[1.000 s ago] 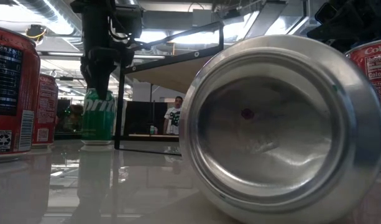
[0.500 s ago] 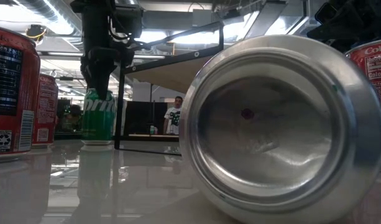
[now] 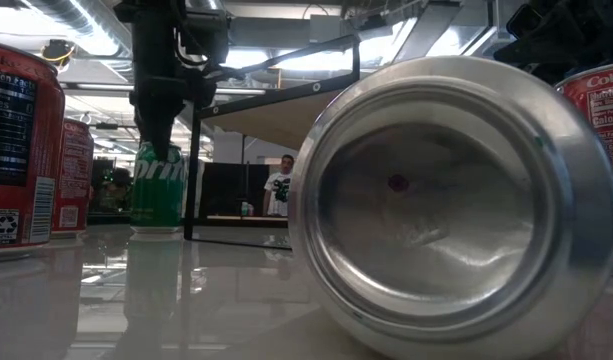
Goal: Place canned beverage on shelf
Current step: Put the green soda can on the shelf aligned with the other green soda can
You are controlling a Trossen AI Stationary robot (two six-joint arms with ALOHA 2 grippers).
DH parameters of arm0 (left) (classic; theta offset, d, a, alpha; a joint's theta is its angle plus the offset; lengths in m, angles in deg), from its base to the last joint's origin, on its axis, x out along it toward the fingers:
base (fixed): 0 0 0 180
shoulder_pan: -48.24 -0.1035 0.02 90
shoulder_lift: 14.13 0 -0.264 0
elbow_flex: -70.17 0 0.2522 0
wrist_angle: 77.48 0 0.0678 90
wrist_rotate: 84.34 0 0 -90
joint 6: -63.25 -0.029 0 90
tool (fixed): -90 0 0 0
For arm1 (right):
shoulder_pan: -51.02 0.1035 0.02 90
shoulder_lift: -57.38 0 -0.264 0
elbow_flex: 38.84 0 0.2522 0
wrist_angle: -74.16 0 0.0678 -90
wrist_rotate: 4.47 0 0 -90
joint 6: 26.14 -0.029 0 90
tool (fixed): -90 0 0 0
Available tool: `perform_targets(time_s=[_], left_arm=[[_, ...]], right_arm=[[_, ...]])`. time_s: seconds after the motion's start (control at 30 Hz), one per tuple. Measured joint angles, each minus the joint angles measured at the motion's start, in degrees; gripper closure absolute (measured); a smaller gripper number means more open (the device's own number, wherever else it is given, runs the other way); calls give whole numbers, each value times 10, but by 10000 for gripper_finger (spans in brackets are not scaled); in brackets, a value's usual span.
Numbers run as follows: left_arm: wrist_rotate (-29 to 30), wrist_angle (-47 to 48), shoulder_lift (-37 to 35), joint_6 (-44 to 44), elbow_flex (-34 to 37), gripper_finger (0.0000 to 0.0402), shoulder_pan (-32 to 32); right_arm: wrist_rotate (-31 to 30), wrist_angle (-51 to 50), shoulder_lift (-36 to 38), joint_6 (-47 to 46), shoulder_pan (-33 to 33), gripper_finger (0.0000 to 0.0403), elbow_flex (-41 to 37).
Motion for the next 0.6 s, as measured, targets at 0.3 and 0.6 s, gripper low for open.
perform_targets(time_s=[0.3,0.6], left_arm=[[-6,0,0,-123,0,32,0],[-11,0,0,-175,0,31,0]], right_arm=[[0,0,0,0,0,11,0],[-1,0,0,0,0,11,0]])
